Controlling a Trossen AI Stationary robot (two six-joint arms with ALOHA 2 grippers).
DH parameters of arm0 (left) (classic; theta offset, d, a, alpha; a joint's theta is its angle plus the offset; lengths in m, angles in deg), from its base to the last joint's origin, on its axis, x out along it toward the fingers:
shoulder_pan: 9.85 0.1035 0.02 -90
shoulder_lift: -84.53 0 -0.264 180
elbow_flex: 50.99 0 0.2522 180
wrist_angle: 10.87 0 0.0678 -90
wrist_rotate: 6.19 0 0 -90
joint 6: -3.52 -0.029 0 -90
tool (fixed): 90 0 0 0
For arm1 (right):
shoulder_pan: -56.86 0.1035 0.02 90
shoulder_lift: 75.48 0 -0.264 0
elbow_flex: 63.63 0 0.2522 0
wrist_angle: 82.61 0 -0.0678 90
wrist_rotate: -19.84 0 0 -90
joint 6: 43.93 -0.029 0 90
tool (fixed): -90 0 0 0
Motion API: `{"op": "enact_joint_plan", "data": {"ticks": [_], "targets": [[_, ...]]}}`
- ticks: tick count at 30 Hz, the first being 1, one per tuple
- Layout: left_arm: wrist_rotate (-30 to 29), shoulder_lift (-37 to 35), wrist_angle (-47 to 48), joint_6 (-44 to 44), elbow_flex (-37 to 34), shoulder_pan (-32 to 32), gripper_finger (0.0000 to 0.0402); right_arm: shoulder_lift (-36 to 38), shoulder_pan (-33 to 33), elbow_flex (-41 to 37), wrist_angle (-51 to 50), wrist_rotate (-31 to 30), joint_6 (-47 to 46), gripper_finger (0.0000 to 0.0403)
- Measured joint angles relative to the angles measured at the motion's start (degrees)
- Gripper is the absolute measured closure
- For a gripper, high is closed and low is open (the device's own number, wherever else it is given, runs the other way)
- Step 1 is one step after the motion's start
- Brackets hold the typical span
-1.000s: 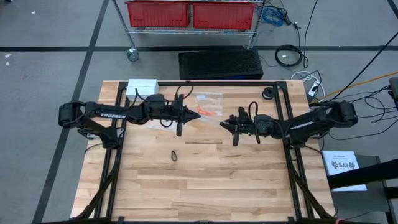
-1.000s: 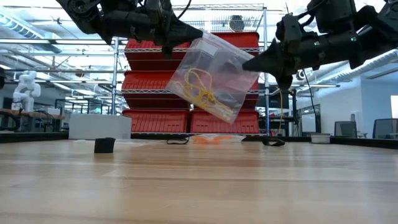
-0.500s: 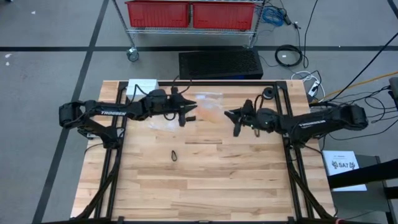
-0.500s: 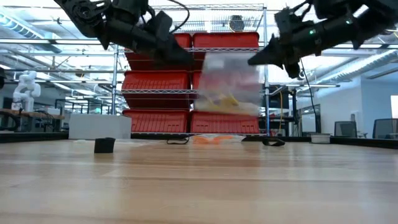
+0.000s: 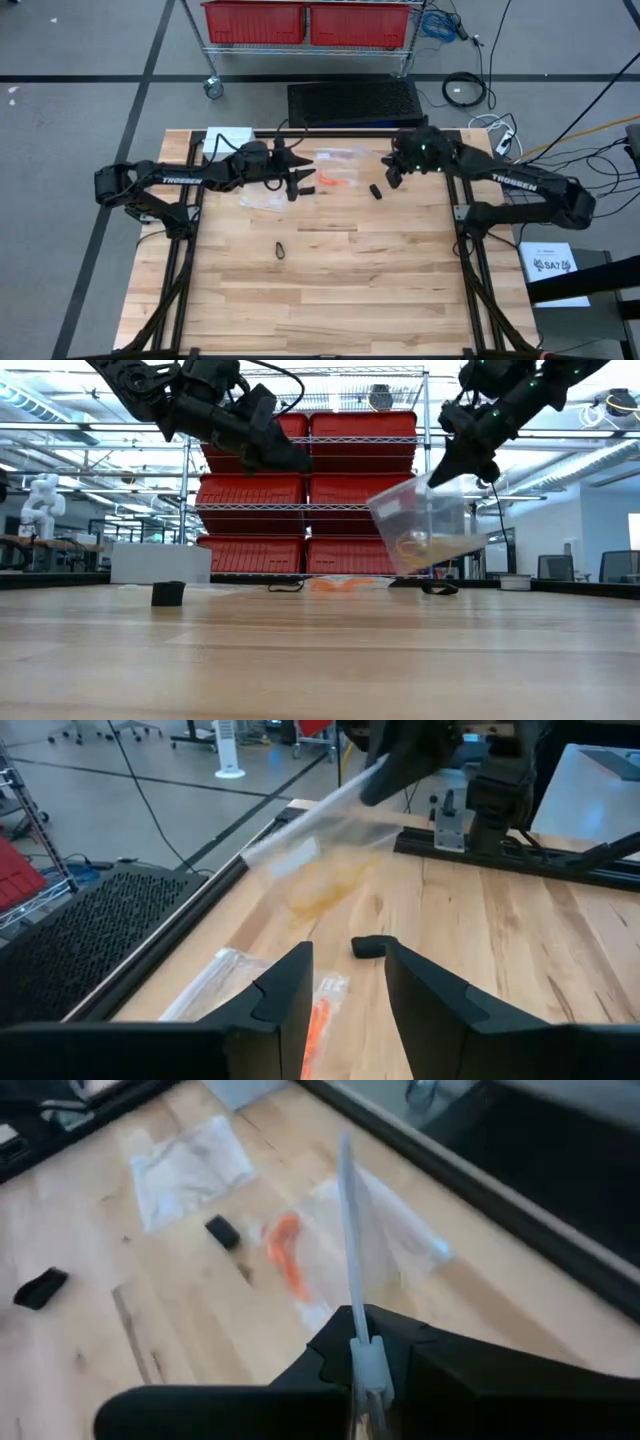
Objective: Sort rubber bands
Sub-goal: Close the bottom zip lock bag
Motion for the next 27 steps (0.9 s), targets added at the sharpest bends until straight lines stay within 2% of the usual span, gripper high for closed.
{"op": "enact_joint_plan", "data": {"ticks": [4, 6, 11, 16, 21, 27], "targets": [[0.0, -0.1, 0.5, 0.0, 0.0, 0.2, 0.0266, -1.0, -6.0, 0.0, -2.9, 8.2, -2.2, 0.0403], [0.0, -0.1, 1.6, 0.0, 0.0, 0.6, 0.0266, -1.7, -7.8, 0.0, -4.1, 9.9, -2.3, 0.0403], [0.0, -0.1, 3.0, 0.0, 0.0, 1.0, 0.0266, -5.1, -14.0, 0.0, -6.5, 8.7, 2.2, 0.0403], [0.0, -0.1, 3.1, 0.0, 0.0, 1.0, 0.0266, -10.7, -17.6, 0.0, -6.0, 1.4, 8.2, 0.0397], [0.0, -0.1, 5.1, 0.0, 0.0, 1.2, 0.0266, -14.9, -17.8, 0.0, -2.6, 0.1, 11.2, 0.0344], [-0.7, -0.1, 13.9, 0.0, 0.0, 3.0, 0.0267, -13.4, -17.8, 1.8, -3.1, 0.4, 11.8, 0.0251]]}}
